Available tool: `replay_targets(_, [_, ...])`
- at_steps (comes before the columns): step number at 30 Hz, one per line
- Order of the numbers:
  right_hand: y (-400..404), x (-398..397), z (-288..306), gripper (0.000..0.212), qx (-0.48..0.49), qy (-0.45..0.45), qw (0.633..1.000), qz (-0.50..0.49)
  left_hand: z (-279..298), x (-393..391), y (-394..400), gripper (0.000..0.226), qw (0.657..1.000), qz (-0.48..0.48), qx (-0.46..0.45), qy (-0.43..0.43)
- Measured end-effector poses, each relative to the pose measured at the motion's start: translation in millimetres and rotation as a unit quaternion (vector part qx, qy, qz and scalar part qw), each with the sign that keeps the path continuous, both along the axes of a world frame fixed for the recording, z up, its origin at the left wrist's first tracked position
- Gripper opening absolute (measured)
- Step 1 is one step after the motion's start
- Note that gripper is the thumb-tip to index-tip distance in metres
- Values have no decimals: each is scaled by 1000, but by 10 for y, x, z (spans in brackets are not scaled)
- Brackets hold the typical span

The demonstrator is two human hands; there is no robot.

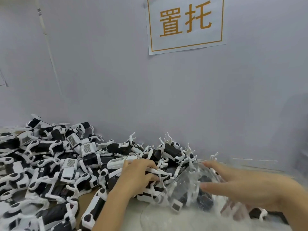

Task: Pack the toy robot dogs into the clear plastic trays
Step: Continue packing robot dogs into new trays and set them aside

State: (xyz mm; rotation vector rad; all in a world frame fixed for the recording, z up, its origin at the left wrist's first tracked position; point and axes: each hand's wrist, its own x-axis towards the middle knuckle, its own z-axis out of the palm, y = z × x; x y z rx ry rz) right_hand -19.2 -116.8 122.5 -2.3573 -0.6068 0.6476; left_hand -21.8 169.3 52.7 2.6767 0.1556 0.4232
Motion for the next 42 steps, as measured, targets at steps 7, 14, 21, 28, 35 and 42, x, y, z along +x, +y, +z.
replay_targets(7, [153, 9, -66, 54, 52, 52, 996, -49, 56, 8, -29, 20, 992, 22, -14, -121])
replay_targets(14, [430, -105, -133, 56, -126, -32, 991, -32, 91, 38, 11, 25, 972, 36, -134, -192])
replay_targets(21, [355, -79, -143, 52, -225, -158, 961, -14, 147, 21, -19, 14, 947, 42, -192, -253])
replay_targets(28, [532, 51, -251, 19, 59, -227, 970, -58, 273, -15, -118, 19, 899, 43, -292, -325])
replay_targets(35, [674, 158, -321, 50, 340, -26, 923, -177, 456, -105, -640, 20, 847, -174, -454, -214])
replay_targets(42, [491, 232, -299, 30, 524, 46, 831, -180, 450, -120, -647, 42, 918, -268, -284, -68])
